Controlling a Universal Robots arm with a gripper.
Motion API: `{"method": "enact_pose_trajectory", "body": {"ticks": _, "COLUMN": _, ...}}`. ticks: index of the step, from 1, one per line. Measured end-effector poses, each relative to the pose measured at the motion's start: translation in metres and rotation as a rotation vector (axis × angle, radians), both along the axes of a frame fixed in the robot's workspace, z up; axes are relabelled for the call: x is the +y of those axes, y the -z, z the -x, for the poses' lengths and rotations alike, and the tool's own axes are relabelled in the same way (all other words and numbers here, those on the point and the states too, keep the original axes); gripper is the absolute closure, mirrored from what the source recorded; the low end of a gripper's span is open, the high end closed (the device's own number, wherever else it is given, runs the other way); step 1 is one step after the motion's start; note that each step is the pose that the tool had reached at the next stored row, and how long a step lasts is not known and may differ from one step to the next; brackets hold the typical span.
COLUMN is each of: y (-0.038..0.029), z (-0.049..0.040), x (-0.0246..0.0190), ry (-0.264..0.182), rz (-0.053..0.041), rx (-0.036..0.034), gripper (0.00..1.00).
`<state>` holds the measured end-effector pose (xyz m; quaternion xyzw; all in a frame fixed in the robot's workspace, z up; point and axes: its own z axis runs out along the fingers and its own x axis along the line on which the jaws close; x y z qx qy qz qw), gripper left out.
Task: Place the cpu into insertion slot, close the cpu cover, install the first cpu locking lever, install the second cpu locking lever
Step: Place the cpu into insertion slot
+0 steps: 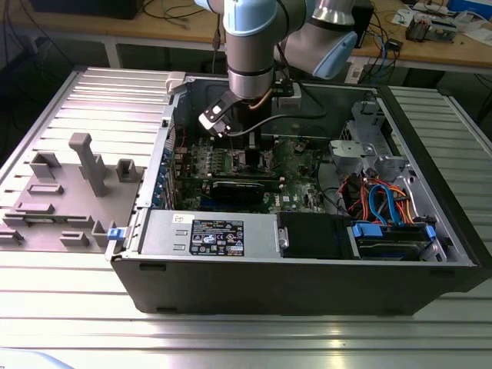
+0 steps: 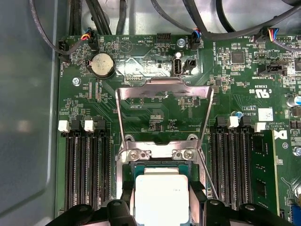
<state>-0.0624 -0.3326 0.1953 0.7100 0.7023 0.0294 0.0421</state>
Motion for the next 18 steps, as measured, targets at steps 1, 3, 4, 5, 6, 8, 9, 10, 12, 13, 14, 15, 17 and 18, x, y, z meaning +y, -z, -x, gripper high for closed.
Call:
{"method": "enact_pose_trajectory", "body": {"ticks": 1, "y": 0.0001, "z": 0.0, "x": 0.0001, "ry": 0.0, "rz": -0.0001, "rx": -0.0001, "gripper": 0.46}}
{"method": "enact_pose_trajectory", "body": {"ticks": 3, "y": 0.0001, "z": 0.0, "x": 0.0001, "ry": 0.0, "rz": -0.0001, "rx": -0.0002, "gripper": 0.46}}
{"method": "enact_pose_trajectory", "body": {"ticks": 4, "y": 0.0001, "z": 0.0, "x": 0.0001, "ry": 0.0, "rz": -0.0001, "rx": -0.0002, "gripper": 0.46}}
{"method": "enact_pose_trajectory", "body": {"ticks": 5, "y": 0.0001, "z": 0.0, "x": 0.0001, "ry": 0.0, "rz": -0.0001, "rx": -0.0002, "gripper": 0.46}}
{"method": "enact_pose_trajectory", "body": {"ticks": 6, "y": 0.0003, "z": -0.0001, "x": 0.0001, "ry": 0.0, "rz": -0.0004, "rx": -0.0008, "gripper": 0.45}}
{"method": "enact_pose_trajectory", "body": {"ticks": 8, "y": 0.0001, "z": -0.0001, "x": 0.0001, "ry": 0.0, "rz": -0.0001, "rx": -0.0003, "gripper": 0.32}}
{"method": "enact_pose_trajectory", "body": {"ticks": 9, "y": 0.0001, "z": -0.0001, "x": 0.0001, "ry": 0.0, "rz": -0.0001, "rx": -0.0003, "gripper": 0.32}}
{"method": "enact_pose_trajectory", "body": {"ticks": 10, "y": -0.0001, "z": -0.0001, "x": 0.0001, "ry": 0.0, "rz": 0.0001, "rx": -0.0001, "gripper": 0.32}}
{"method": "enact_pose_trajectory", "body": {"ticks": 12, "y": -0.0018, "z": 0.0, "x": 0.0, "ry": 0.0, "rz": 0.0001, "rx": -0.0002, "gripper": 0.32}}
{"method": "enact_pose_trajectory", "body": {"ticks": 13, "y": -0.0041, "z": 0.0, "x": 0.0001, "ry": 0.0, "rz": 0.0, "rx": 0.0004, "gripper": 0.32}}
{"method": "enact_pose_trajectory", "body": {"ticks": 14, "y": -0.0067, "z": -0.0001, "x": 0.0001, "ry": 0.0, "rz": 0.0, "rx": 0.0022, "gripper": 0.32}}
{"method": "enact_pose_trajectory", "body": {"ticks": 15, "y": -0.0084, "z": -0.0003, "x": 0.0001, "ry": 0.0, "rz": 0.0, "rx": 0.0041, "gripper": 0.32}}
{"method": "enact_pose_trajectory", "body": {"ticks": 17, "y": -0.0108, "z": -0.0013, "x": 0.0001, "ry": 0.0, "rz": 0.0, "rx": 0.0125, "gripper": 0.32}}
{"method": "enact_pose_trajectory", "body": {"ticks": 18, "y": -0.0121, "z": -0.0022, "x": 0.0001, "ry": 0.0, "rz": -0.0001, "rx": 0.0186, "gripper": 0.34}}
